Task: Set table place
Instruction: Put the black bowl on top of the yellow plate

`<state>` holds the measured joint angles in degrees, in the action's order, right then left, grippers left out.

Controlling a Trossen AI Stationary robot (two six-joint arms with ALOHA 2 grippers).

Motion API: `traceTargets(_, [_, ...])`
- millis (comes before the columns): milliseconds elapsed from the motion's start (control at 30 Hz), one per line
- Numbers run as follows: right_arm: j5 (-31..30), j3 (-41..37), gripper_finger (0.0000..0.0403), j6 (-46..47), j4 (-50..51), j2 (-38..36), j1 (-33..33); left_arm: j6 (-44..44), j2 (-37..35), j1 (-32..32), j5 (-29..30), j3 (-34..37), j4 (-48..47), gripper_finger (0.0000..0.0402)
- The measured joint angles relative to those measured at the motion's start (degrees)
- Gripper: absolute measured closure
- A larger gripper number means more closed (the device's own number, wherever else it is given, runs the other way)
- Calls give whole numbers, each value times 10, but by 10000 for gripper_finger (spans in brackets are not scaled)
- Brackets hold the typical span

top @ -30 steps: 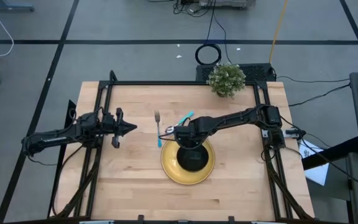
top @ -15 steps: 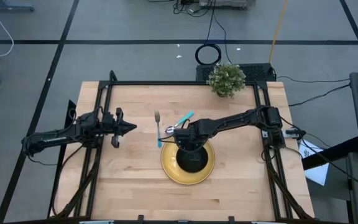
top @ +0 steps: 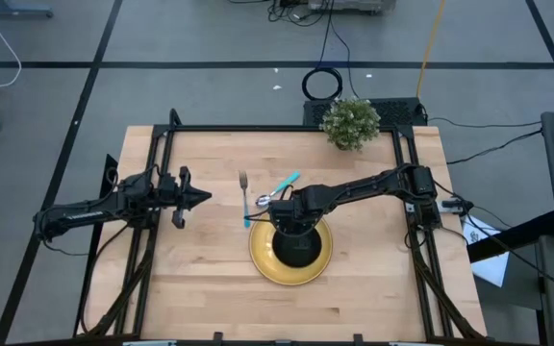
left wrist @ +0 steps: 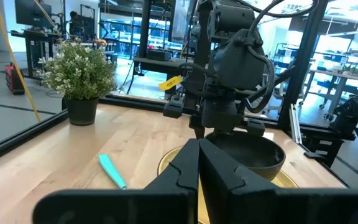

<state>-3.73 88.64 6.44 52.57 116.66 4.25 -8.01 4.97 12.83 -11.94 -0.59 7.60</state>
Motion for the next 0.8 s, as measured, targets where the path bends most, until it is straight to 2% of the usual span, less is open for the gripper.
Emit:
traceTargets(267, [4,0,358,4,4,0,2,0,0,0,0,0,0,385])
traceTargets(633, [7,0,309,16,2,1,11,0,0,0,0,0,0,385])
traceTargets(800, [7,0,298,16,0,1,11,-7,0,0,0,0,0,385])
